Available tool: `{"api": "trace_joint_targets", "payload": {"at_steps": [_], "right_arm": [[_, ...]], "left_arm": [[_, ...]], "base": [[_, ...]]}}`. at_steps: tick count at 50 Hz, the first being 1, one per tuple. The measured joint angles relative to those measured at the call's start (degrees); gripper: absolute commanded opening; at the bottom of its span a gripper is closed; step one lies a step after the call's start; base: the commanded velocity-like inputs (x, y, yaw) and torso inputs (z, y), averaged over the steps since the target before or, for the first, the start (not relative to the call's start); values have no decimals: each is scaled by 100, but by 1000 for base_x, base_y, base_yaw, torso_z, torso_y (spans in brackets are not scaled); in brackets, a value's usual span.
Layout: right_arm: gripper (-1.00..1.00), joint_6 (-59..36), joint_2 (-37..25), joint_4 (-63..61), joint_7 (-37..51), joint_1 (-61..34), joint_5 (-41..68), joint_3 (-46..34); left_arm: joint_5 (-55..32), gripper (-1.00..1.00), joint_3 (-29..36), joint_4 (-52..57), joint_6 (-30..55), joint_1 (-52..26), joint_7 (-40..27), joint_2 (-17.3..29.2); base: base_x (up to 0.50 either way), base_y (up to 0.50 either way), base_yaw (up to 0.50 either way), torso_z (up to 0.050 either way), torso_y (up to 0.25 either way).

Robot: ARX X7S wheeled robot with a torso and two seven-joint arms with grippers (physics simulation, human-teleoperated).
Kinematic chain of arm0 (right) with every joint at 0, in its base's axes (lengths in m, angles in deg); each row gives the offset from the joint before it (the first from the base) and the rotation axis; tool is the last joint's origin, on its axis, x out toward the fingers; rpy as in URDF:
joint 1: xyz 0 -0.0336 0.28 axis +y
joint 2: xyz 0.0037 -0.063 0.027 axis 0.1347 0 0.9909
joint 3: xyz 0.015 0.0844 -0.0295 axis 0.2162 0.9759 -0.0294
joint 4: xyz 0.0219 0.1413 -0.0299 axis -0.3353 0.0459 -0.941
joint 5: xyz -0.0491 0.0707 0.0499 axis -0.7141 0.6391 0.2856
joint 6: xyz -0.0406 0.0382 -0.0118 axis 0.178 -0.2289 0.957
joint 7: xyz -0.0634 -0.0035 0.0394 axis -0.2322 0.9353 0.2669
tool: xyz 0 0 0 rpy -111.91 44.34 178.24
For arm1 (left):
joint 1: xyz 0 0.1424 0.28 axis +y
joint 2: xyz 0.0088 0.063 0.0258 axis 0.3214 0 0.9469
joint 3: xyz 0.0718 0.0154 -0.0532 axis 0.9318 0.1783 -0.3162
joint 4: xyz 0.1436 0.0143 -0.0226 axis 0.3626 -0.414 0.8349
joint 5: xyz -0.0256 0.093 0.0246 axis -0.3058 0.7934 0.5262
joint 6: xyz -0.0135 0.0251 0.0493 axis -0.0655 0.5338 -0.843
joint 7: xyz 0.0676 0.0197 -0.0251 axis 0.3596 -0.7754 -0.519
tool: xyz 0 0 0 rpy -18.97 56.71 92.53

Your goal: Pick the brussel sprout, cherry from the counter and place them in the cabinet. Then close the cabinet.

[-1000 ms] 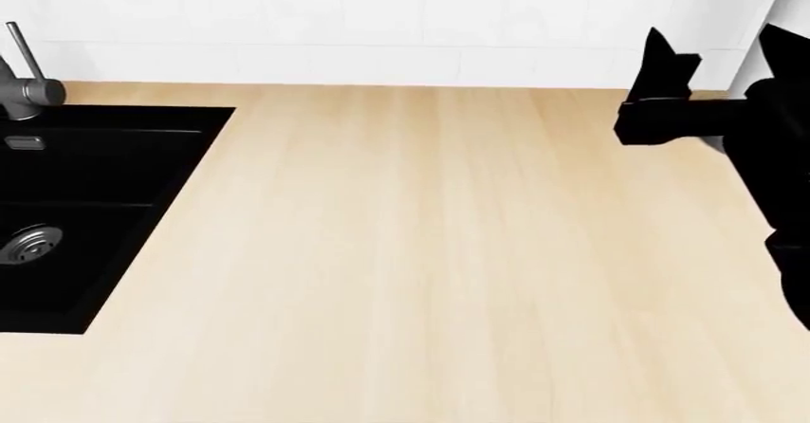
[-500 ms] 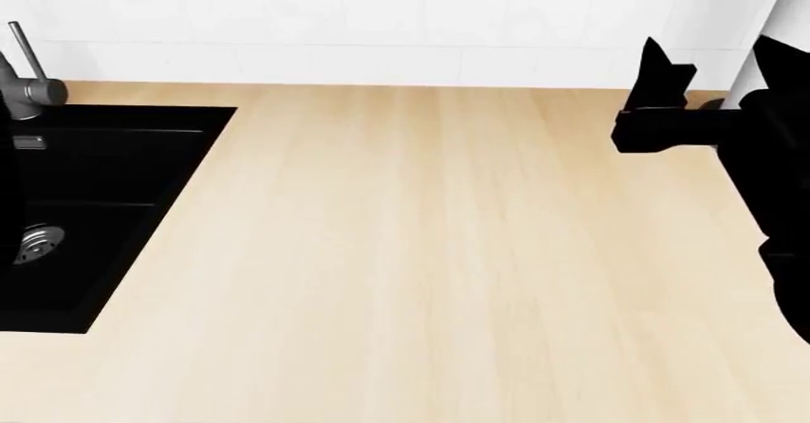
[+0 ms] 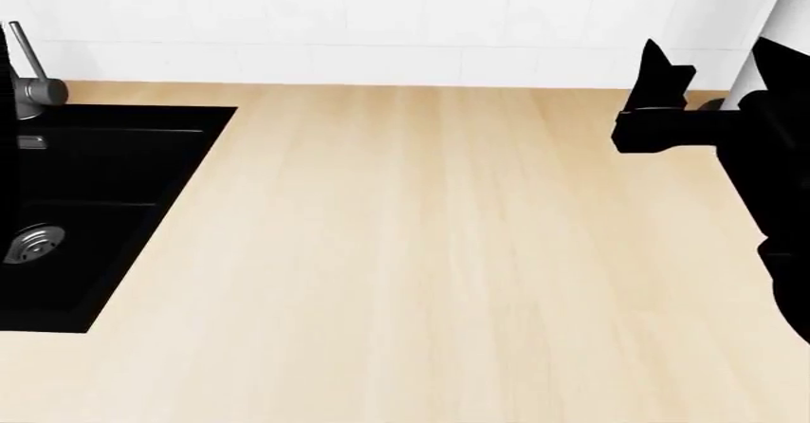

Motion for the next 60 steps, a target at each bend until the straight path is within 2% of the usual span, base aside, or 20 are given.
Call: {"api": "trace_joint_targets", "payload": {"at_steps": [22,27,38,44,60], "right_arm": [[100,56,32,24,-33,86,-68,-12],[100,75,41,45,-51,119,-93,-20],[100,118,54,82,-89,195,-142,-24],[100,134,29,53,-75,217,-125,4],[100,163,-105,-50,9,240,-1,137]], "left_arm": [[211,100,734,-1518,-831,-501,134,-454],[-220,100,1356,-2105,-1141,-791,252,-453],[-1800,100,2881,-2922,-1680,-1241,380,-396],[-2256,100,3056,-2241,-1790,-1020,-97,-150],[-2873,100,2365,1022,-2145,-22,-2090,953]], "base": [[8,-3,-7,1,-8],[25,-3,-11,5,-15],[31,-6,-20,5,-21],[13,-6,-14,3,-12],[0,0,0,0,0]]}}
